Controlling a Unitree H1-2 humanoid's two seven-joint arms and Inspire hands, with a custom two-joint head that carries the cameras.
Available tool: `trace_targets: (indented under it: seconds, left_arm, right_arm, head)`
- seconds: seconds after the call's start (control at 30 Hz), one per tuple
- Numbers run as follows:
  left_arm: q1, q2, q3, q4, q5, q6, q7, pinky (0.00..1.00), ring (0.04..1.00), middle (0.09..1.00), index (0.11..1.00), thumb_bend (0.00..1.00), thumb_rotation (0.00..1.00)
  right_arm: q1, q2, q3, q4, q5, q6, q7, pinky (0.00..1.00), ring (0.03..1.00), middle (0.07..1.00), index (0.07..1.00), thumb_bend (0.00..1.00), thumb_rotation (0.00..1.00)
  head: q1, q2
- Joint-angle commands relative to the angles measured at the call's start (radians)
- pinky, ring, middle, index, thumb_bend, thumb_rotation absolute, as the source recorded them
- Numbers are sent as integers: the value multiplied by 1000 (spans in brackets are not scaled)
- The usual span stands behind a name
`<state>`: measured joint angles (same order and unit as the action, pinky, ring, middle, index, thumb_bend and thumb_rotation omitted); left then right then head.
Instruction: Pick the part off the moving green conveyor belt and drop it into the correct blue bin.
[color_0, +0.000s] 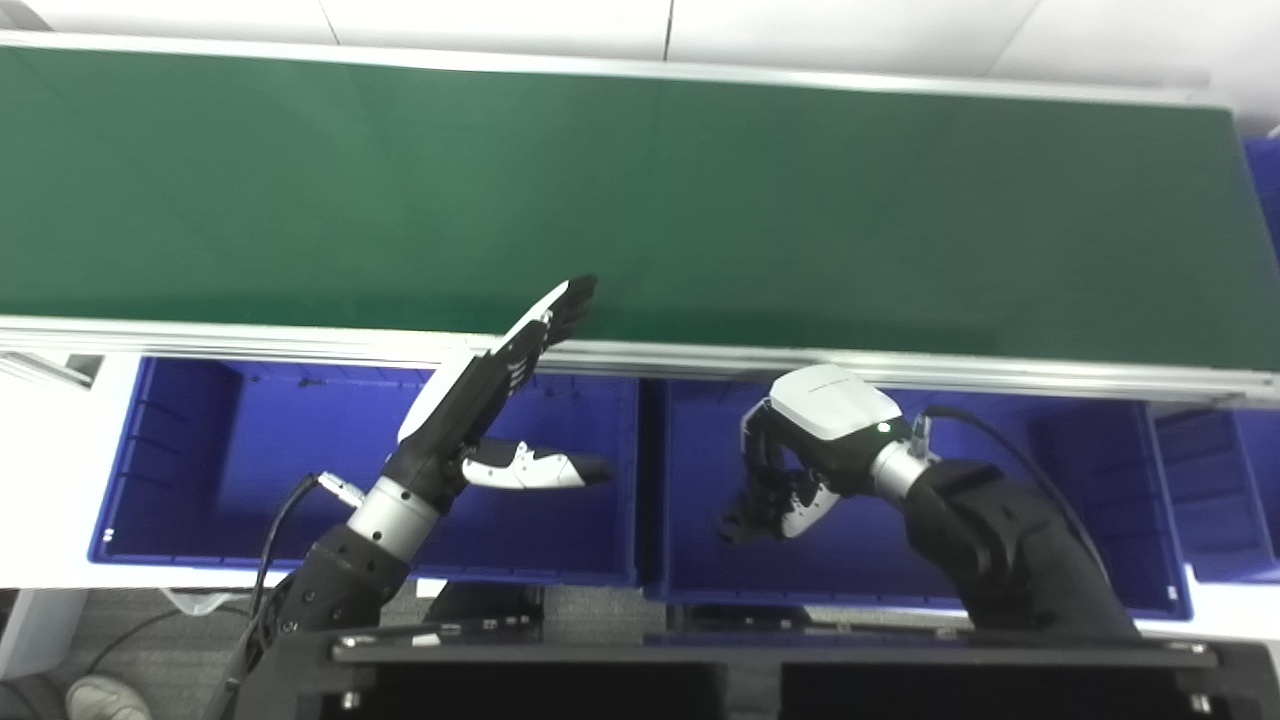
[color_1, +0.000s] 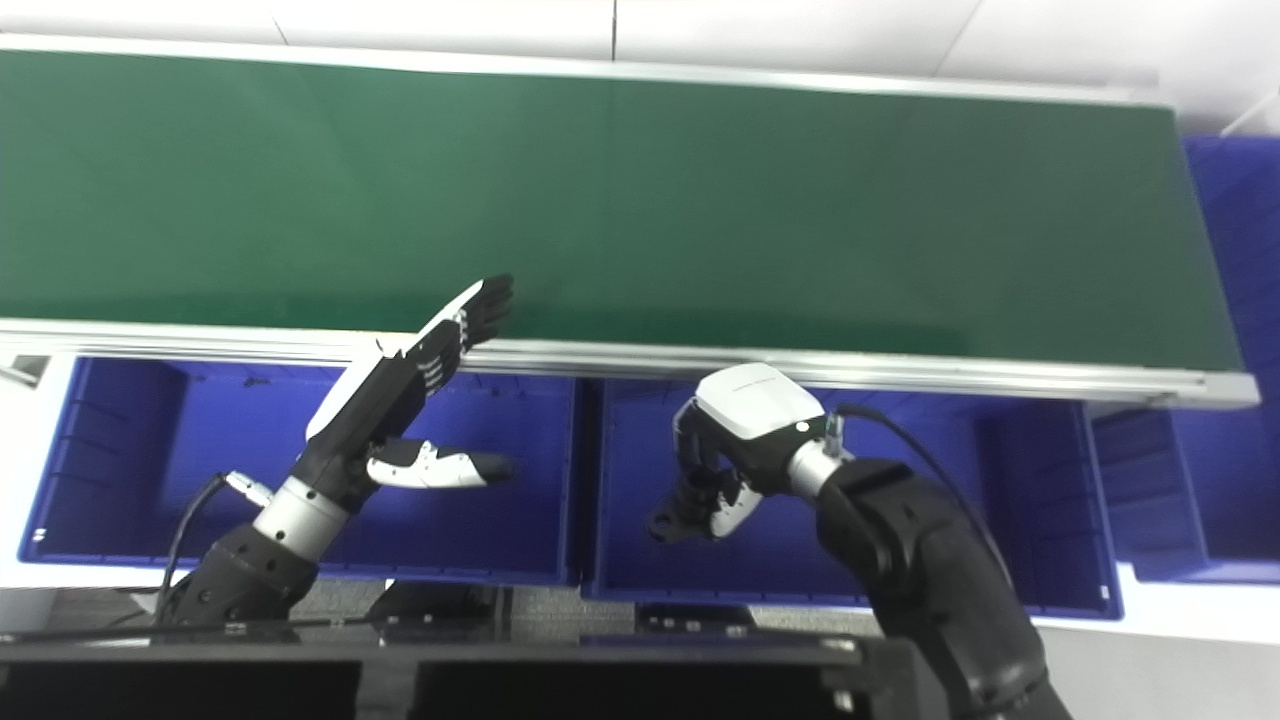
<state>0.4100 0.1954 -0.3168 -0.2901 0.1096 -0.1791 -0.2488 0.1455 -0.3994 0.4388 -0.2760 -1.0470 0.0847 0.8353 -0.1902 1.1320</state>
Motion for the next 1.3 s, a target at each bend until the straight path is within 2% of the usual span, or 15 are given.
trace_targets:
  seconds: [0.0, 0.13, 0.27, 0.37, 0.4, 0.5, 0.57, 0.67, 0.73, 0.83, 0.97, 1.0, 1.07, 1.13, 1.27]
  left_arm:
    - [7, -4, -8, -35, 6, -21, 0, 932, 950, 966, 955, 861, 427]
    - [25, -7, -17, -56, 6, -19, 1, 928, 948, 966, 954, 853, 419]
    - [44, -7, -27, -73, 22, -16, 3, 927, 948, 960, 953, 858, 421]
    - [60, -9, -33, -80, 44, -22, 12, 915, 944, 956, 950, 864, 426]
    - [68, -8, -35, -83, 37, -19, 9, 913, 944, 955, 950, 865, 428]
    - [86, -6, -40, -86, 25, -21, 6, 932, 957, 968, 950, 867, 417]
    - [92, -6, -40, -80, 31, -35, 9, 915, 955, 970, 948, 867, 418]
    - [100, -6, -41, -74, 39, -41, 14, 900, 952, 969, 947, 873, 430]
    - [103, -4, -40, -67, 35, -46, 14, 911, 956, 972, 948, 874, 430]
    - [108, -5, -32, -50, 49, -66, 25, 899, 949, 968, 947, 880, 435]
    - [103, -1, -25, -17, 72, -110, 36, 871, 937, 959, 953, 874, 470]
    - [102, 0, -24, -8, 69, -119, 37, 859, 935, 960, 954, 872, 469]
    - [101, 4, -21, 9, 59, -138, 39, 828, 926, 963, 956, 868, 460]
    - [101, 3, -18, 22, 58, -152, 42, 811, 921, 964, 956, 866, 456]
    - [97, -1, -15, 33, 37, -152, 34, 867, 940, 971, 957, 870, 445]
  right_arm:
    - [-14, -13, -1, -45, 11, 61, 88, 820, 906, 926, 901, 576, 661]
    - [6, -23, -17, -120, 20, 130, 194, 908, 975, 986, 952, 622, 838]
    - [38, -41, -36, -195, 25, 144, 213, 913, 968, 981, 954, 664, 913]
    - [79, -44, -83, -271, 70, 153, 195, 913, 933, 942, 938, 670, 873]
    - [90, -42, -112, -315, 102, 180, 209, 912, 926, 935, 935, 669, 865]
    - [117, -35, -180, -418, 187, 249, 233, 817, 875, 891, 912, 693, 834]
    - [153, -22, -230, -474, 263, 282, 201, 726, 821, 844, 885, 715, 789]
    - [221, 10, -290, -542, 344, 282, 110, 699, 789, 816, 865, 728, 765]
    - [265, 40, -318, -564, 384, 264, 32, 675, 765, 795, 828, 729, 692]
    - [383, 137, -369, -545, 507, 130, -196, 640, 734, 770, 789, 702, 608]
    - [496, 224, -359, -466, 586, -34, -393, 689, 765, 796, 819, 678, 633]
    - [515, 239, -349, -438, 598, -86, -435, 703, 774, 803, 827, 671, 622]
    - [543, 263, -328, -383, 617, -167, -502, 718, 785, 819, 845, 663, 590]
    - [560, 282, -307, -336, 632, -215, -548, 719, 788, 835, 864, 668, 584]
    - [567, 296, -268, -283, 648, -228, -593, 745, 824, 882, 920, 705, 558]
  head:
    - [1, 1]
    - [-7, 14]
    - [5, 19]
    - [12, 18]
    - [19, 15]
    - [27, 6]
    - [33, -2]
    - [37, -12]
    - [45, -24]
    - [73, -58]
    - [92, -104]
    - [100, -127]
    - [110, -154]
    - [118, -171]
    - [119, -198]
